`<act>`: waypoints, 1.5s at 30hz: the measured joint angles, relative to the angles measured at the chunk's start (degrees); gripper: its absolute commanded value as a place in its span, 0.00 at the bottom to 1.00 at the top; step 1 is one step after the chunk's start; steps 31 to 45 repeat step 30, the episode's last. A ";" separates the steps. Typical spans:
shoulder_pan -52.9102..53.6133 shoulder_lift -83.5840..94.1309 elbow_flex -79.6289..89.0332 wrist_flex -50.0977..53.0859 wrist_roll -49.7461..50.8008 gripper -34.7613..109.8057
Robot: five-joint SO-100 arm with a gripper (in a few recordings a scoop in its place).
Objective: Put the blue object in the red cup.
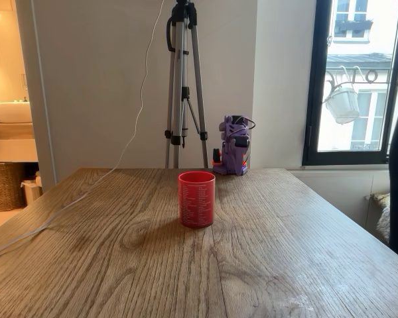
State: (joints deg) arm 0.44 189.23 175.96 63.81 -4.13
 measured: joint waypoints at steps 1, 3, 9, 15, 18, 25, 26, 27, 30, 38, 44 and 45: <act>0.26 -0.26 0.00 0.00 0.00 0.24; 0.97 0.09 0.00 0.00 0.09 0.24; 2.29 0.09 0.00 0.00 0.97 0.24; 2.72 0.09 0.00 0.00 1.14 0.24; 2.64 0.09 0.00 0.00 1.14 0.24; 2.64 0.09 0.00 0.00 1.14 0.24; 2.64 0.09 0.00 0.00 1.14 0.24; 2.64 0.09 0.00 0.00 1.14 0.24; 2.64 0.09 0.00 0.00 1.14 0.24; 2.64 0.09 0.00 0.00 1.14 0.24; 2.64 0.09 0.00 0.00 1.14 0.24; 2.64 0.09 0.00 0.00 1.14 0.24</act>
